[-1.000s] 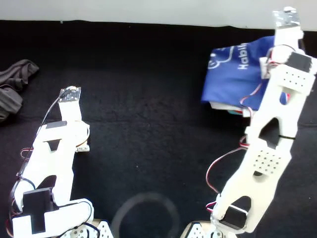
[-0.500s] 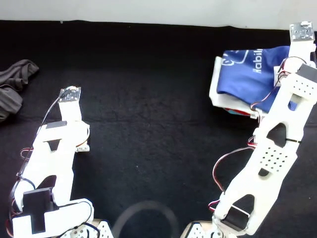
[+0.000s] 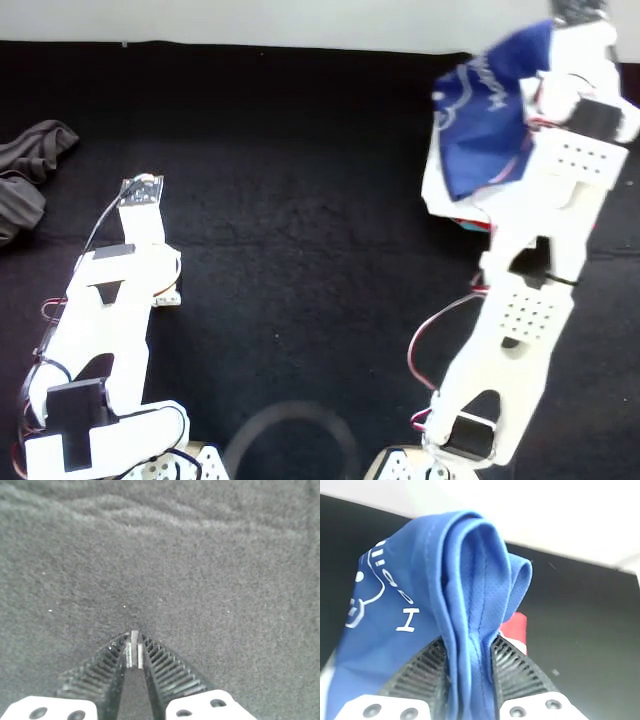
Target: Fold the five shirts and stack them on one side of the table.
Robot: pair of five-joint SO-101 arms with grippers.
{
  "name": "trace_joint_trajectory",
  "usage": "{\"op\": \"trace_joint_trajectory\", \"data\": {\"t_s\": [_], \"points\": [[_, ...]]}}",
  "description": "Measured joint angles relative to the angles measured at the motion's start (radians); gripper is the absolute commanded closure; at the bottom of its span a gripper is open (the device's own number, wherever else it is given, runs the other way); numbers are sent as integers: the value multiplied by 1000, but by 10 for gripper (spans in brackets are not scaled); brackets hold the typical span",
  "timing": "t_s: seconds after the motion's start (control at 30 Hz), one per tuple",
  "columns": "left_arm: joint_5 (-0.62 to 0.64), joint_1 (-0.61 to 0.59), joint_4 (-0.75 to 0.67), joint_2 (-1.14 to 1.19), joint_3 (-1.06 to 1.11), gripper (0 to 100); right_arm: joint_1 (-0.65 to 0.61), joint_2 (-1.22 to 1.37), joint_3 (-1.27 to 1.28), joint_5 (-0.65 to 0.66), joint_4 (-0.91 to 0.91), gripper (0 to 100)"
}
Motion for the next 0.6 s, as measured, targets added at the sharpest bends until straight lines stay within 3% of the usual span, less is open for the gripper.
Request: {"op": "trace_joint_trajectory", "data": {"t_s": [0.3,0.6], "points": [[0,0,0,0,0,991,-161,-101,-2,0,104,993],[0,0,0,0,0,991,-100,-100,40,-64,172,993]]}}
